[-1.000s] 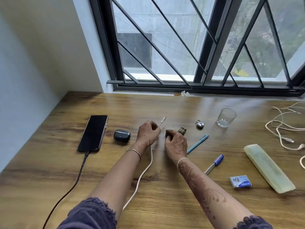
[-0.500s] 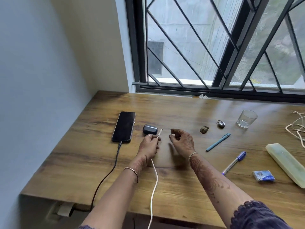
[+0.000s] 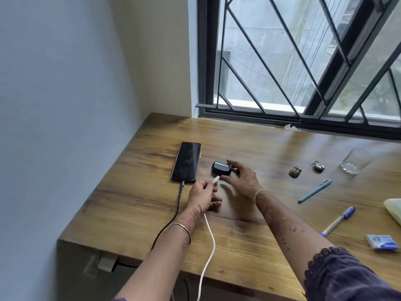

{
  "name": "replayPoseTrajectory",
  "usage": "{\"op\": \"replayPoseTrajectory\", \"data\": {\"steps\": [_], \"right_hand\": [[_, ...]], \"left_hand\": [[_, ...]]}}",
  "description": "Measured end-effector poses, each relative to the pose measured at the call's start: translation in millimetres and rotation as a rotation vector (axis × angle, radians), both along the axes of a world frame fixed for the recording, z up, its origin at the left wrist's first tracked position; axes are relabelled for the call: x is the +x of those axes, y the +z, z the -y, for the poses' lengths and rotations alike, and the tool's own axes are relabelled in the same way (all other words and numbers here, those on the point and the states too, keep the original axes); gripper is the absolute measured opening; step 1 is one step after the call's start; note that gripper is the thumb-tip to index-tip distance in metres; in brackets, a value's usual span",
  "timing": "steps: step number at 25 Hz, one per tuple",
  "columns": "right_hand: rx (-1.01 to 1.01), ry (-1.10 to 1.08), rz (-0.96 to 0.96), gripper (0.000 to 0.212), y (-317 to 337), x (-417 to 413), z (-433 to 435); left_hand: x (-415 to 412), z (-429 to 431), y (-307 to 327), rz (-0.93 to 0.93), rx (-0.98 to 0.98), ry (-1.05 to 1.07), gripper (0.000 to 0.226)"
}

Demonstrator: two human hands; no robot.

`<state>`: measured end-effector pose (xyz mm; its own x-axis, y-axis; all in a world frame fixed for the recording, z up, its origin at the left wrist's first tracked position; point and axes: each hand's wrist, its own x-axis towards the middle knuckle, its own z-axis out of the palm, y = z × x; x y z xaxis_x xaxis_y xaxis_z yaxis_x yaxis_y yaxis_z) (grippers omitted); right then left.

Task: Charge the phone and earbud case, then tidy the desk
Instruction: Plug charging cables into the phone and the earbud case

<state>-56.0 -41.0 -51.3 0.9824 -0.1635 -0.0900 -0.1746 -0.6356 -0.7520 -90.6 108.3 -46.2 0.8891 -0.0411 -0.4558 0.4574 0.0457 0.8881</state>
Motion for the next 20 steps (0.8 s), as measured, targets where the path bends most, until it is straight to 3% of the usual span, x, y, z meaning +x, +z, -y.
{"op": "replayPoseTrajectory", "data": {"steps": [5,9,12,20], "right_hand": [[-0.052,-0.005,-0.018,0.06,-13,18,-2],[0.099,0.005,-0.007,0.063,-22,21,2],[0.203,0.04,0.017,0.048,-21,19,8],[0.264,0.062,0.049,0.047,-19,19,11]], "left_hand": [[7,6,4,-0.068,-0.166,0.082,0.014],[13,10,6,-0.095,-0.204,0.108,0.015],[15,14,6,-0.09,-0.232,0.15,0.015],[14,20,7,-0.078,-0.236,0.191,0.02]]}}
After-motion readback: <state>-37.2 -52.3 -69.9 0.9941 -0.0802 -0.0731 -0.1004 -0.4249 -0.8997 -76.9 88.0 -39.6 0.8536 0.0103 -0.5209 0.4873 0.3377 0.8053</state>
